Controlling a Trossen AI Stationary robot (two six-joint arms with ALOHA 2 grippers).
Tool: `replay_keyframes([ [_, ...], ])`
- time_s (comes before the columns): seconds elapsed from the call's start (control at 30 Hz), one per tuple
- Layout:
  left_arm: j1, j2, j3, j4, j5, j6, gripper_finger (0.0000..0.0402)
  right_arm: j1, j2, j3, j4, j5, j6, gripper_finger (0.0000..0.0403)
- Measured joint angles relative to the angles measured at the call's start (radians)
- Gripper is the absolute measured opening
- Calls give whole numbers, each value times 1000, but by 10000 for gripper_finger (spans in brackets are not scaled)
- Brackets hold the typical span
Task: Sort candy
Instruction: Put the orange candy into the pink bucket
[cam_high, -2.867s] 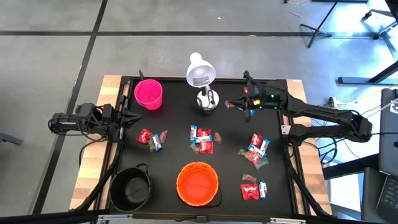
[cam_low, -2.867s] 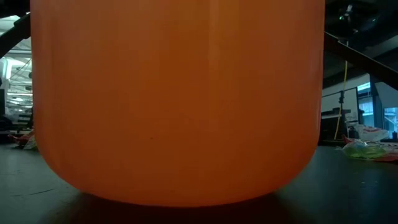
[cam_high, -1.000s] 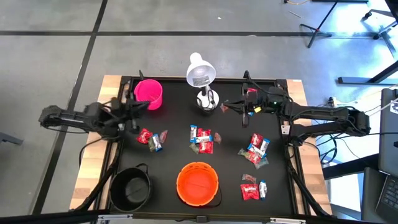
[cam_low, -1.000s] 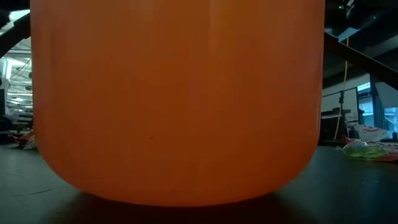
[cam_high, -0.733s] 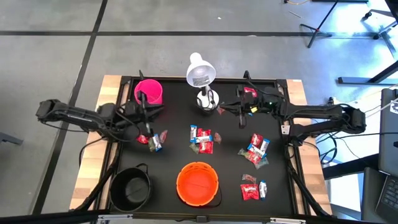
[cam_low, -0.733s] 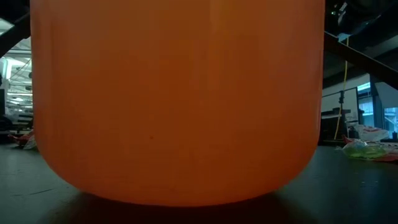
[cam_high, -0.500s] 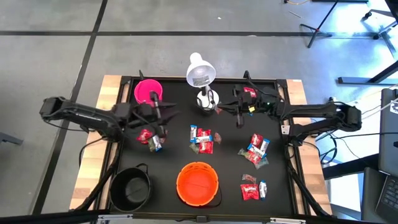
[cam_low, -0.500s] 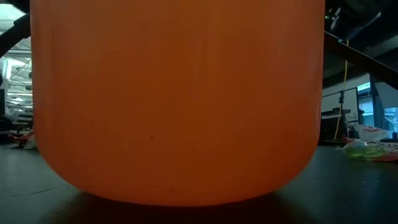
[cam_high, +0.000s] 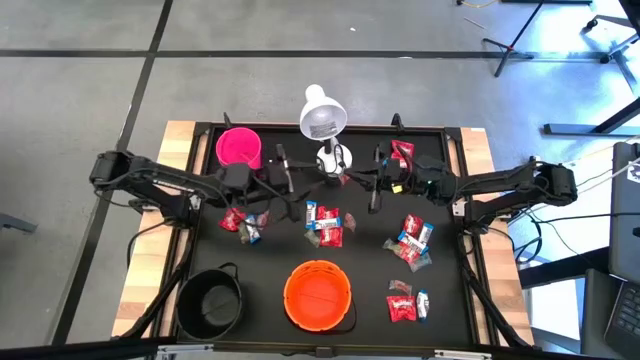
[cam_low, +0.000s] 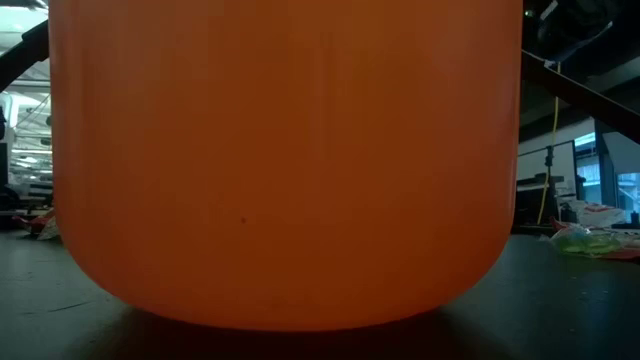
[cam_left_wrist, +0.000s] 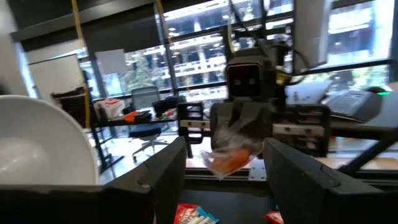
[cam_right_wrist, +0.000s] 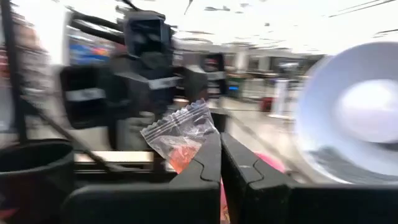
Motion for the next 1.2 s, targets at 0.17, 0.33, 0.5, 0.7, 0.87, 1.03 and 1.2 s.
replay_keyframes([
  [0.17,0,30,17,-6,-62,1,204,46,0,0,2,163,-69,0],
  [0.33,0,43,17,-3,-61,-29,204,56,8,0,12,216,-82,0],
  [0.5,0,81,17,5,-58,-54,204,62,49,31,9,257,-75,0],
  [0.7,0,107,17,21,-76,-66,204,80,129,120,-95,257,-91,0],
  [0.87,-1,107,17,7,-143,-77,204,80,168,168,-129,252,-106,0],
  [1.03,-4,106,17,-78,-225,-88,204,79,169,177,-154,262,-107,0],
  [1.2,-13,106,16,-105,-244,-101,204,79,169,177,-162,275,-109,0],
])
